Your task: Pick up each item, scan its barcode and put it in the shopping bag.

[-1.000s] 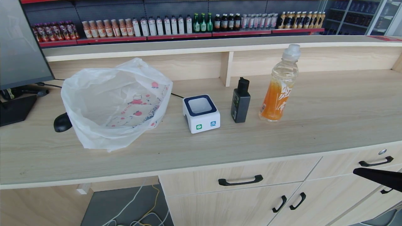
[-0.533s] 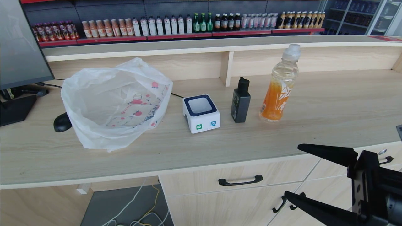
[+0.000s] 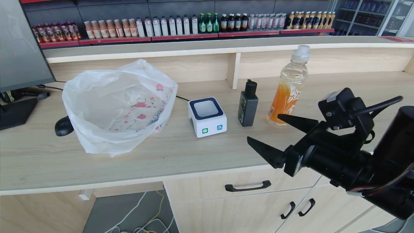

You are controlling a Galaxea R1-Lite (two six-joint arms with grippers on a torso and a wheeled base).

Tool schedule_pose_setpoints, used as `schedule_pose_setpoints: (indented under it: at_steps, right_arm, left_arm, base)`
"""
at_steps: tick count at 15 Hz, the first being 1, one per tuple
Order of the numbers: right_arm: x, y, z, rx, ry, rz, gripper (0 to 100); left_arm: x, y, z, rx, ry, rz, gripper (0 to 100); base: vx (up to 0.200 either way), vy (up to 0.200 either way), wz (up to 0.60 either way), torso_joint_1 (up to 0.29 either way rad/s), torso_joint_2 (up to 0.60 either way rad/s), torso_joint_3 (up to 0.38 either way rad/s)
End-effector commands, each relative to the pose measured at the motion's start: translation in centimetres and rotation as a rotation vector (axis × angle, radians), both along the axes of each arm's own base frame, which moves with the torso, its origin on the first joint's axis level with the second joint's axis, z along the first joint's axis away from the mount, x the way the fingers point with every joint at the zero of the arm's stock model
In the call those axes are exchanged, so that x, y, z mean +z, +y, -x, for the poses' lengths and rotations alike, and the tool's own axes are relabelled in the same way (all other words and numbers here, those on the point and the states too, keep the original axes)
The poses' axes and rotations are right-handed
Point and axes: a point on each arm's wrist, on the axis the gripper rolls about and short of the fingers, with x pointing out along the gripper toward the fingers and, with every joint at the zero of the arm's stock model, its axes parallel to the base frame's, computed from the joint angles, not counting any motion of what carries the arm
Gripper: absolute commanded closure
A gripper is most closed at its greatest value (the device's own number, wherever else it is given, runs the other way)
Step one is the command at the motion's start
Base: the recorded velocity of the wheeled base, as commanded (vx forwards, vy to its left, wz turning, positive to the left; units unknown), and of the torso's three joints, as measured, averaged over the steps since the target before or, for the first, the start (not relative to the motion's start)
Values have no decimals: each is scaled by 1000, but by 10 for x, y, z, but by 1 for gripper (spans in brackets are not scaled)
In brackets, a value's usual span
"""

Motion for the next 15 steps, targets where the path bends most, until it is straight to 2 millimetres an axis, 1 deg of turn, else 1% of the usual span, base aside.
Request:
schedule_pose_setpoints:
  at_steps: [1,2,3,4,6,7,8,11,13,15]
  right_arm:
    - [-9,24,-18,-29,8,3,0]
    - [-11,32,-26,-52,-15,-17,0]
    - [-11,34,-28,-59,-22,-23,0]
    - [-15,42,-39,-94,-49,-53,0]
    - [-16,47,-47,-131,-82,-90,0]
    - [-20,51,-53,-193,-92,-138,0]
    - [-21,51,-55,-231,-90,-162,0]
    - [-23,50,-61,-254,-87,-162,0]
    - [-23,39,-73,-297,-90,-166,0]
    - [-19,42,-81,-301,-91,-220,0]
  left_arm:
    - [0,0,0,0,0,0,0]
    - [0,0,0,0,0,0,0]
    - [0,0,0,0,0,0,0]
    - [0,0,0,0,0,0,0]
    - [0,0,0,-2,0,0,0]
    - [0,0,0,0,0,0,0]
    - [0,0,0,-2,0,0,0]
    - [0,0,0,-2,0,0,0]
    - [0,0,0,0,0,0,0]
    - [0,0,0,0,0,0,0]
  base:
    - [0,0,0,0,0,0]
    - [0,0,0,0,0,0]
    - [0,0,0,0,0,0]
    - [0,0,0,0,0,0]
    - [0,0,0,0,0,0]
    - [0,0,0,0,0,0]
    - [0,0,0,0,0,0]
    - [0,0,0,0,0,0]
    - [0,0,0,0,0,0]
    - [0,0,0,0,0,0]
